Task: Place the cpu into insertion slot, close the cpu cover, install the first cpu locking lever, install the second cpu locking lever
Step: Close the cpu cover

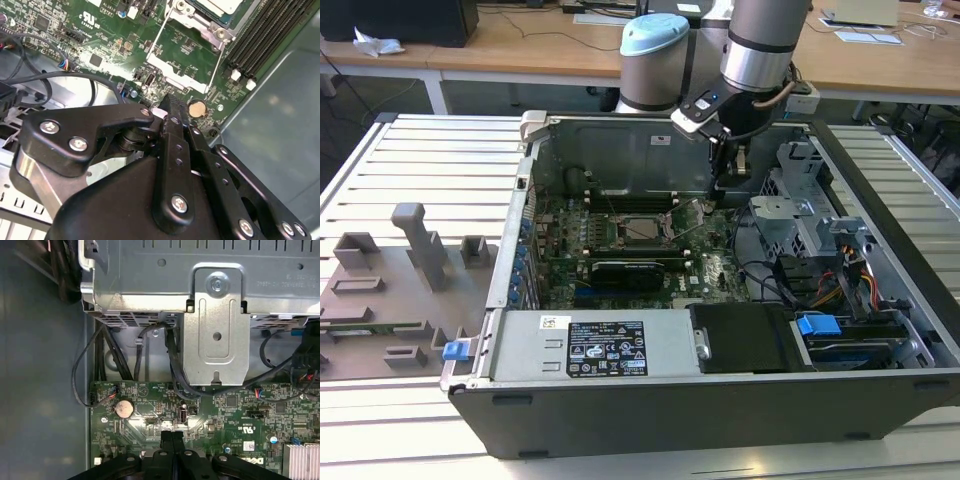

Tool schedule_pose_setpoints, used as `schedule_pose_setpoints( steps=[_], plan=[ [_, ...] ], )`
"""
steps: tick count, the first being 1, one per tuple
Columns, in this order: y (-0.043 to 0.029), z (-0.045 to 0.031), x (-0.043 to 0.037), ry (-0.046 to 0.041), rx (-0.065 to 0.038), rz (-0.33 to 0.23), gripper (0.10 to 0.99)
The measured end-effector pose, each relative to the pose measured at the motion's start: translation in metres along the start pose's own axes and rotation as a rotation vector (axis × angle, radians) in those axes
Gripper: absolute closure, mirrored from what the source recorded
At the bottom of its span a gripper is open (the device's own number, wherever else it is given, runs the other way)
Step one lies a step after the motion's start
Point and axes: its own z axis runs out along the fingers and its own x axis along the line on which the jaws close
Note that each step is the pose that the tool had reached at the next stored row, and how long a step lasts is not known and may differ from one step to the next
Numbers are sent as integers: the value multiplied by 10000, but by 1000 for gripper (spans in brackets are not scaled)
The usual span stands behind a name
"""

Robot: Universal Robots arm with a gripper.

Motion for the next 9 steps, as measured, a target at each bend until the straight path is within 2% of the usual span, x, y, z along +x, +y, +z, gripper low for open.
schedule_pose_setpoints(
  steps=[3,5,9],
  plan=[
    [2,68,2,0,0,0,980],
    [11,142,3,-1,1,0,980],
    [14,210,5,-1,2,0,980]
  ],
)
